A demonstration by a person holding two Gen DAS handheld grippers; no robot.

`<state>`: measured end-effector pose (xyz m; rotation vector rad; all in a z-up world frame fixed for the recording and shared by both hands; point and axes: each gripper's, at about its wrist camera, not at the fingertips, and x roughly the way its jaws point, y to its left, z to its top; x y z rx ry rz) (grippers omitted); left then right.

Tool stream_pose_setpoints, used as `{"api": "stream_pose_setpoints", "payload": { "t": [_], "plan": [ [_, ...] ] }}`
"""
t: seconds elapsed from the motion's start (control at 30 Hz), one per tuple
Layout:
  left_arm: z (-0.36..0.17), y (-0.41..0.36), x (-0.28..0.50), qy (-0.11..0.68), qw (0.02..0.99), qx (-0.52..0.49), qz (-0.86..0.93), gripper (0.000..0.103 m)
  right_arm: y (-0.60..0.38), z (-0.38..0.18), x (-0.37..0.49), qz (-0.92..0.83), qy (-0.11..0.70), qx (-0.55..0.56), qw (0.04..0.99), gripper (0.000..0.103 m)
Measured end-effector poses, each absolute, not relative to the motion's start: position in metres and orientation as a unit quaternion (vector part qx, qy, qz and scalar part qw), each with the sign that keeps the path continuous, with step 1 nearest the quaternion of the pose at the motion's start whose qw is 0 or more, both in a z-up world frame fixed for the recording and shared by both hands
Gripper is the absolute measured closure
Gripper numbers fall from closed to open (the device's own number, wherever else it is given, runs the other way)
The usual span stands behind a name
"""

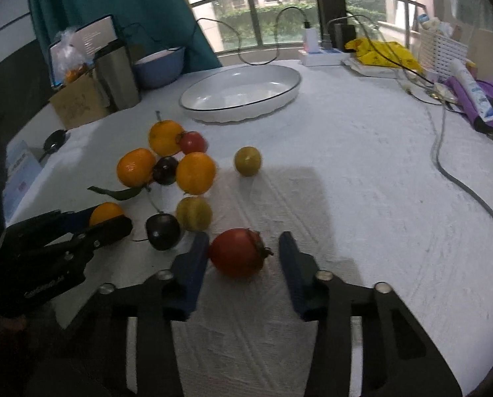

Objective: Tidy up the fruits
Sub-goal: 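Grasp a red tomato with the right tool while the left tool grasps a mandarin orange, then carry both fruits onto the white plate and open both tools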

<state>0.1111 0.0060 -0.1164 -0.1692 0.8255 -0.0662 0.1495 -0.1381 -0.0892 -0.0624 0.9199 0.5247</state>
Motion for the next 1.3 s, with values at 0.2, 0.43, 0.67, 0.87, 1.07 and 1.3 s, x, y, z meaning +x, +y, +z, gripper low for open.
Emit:
{"api": "stream_pose_setpoints", "payload": {
  "t": [0.2,0.43,0.67,0.87,1.07,1.3],
  "plan": [
    [-0.105,0.007,0.113,0.391,0.915,-0.094,-0.044,0.07,-0.139,-0.077,0.155,0.259,0.435,-0.035,0.862,0.066],
    [-0.078,0.013,0.118,0.364,0.925,-0.092,-0.051,0.07,-0.141,-0.051,0.17,0.253,0.407,-0.041,0.877,0.066],
    [-0.056,0.023,0.136,0.341,0.935,-0.089,-0.047,0.07,-0.134,-0.035,0.191,0.254,0.386,-0.047,0.885,0.066],
    [-0.046,0.033,0.16,0.331,0.938,-0.087,-0.049,0.07,-0.128,-0.025,0.212,0.257,0.376,-0.049,0.889,0.066],
    [-0.042,0.04,0.188,0.329,0.939,-0.082,-0.055,0.07,-0.121,-0.019,0.236,0.26,0.367,-0.05,0.892,0.066],
    [-0.043,0.051,0.219,0.33,0.939,-0.084,-0.054,0.07,-0.111,-0.02,0.267,0.264,0.366,-0.056,0.891,0.066]
  ]
}}
